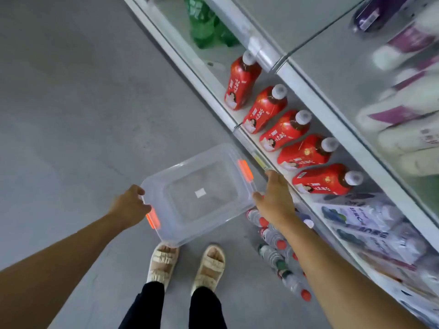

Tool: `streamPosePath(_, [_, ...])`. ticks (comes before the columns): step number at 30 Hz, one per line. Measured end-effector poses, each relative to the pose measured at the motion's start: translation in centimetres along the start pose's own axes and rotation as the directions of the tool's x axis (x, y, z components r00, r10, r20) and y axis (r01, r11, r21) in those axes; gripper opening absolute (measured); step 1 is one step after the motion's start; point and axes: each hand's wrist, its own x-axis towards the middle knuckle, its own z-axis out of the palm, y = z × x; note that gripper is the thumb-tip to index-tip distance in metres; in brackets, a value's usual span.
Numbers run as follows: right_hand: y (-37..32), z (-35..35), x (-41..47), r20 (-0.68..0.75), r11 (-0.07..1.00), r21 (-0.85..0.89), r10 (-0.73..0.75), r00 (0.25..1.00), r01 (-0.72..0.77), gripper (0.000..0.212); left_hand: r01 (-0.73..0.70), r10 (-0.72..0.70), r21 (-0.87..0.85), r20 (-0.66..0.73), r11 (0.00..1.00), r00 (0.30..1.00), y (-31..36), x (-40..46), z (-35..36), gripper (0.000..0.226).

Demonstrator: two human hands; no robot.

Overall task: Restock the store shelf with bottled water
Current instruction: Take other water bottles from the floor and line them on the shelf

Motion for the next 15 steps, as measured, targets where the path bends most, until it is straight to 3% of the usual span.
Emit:
streamPosePath(7, [2.9,10.6,7.7,-0.009,0.999,0.004,0.052,0.999,-0.052,0.063,0.098,-0.098,-0.001,-0.050,0.995,0.994,-5.8,10.4,7.5,0.058])
streamPosePath(11, [4.9,15.1,11.8,-0.005,0.997,-0.021,0.068,0.998,-0.068,0.073,0.188,-0.186,0.003,-0.118,0.982,0.975,-7.8,14.7,11.0,0.054])
streamPosePath(15, [6.1,18.0,14.6,0.011,0.992,-0.019,0.124,0.992,-0.124,0.077,0.253,-0.247,0.062,-0.096,0.965,0.964,-10.3,18.1,13.3,0.053])
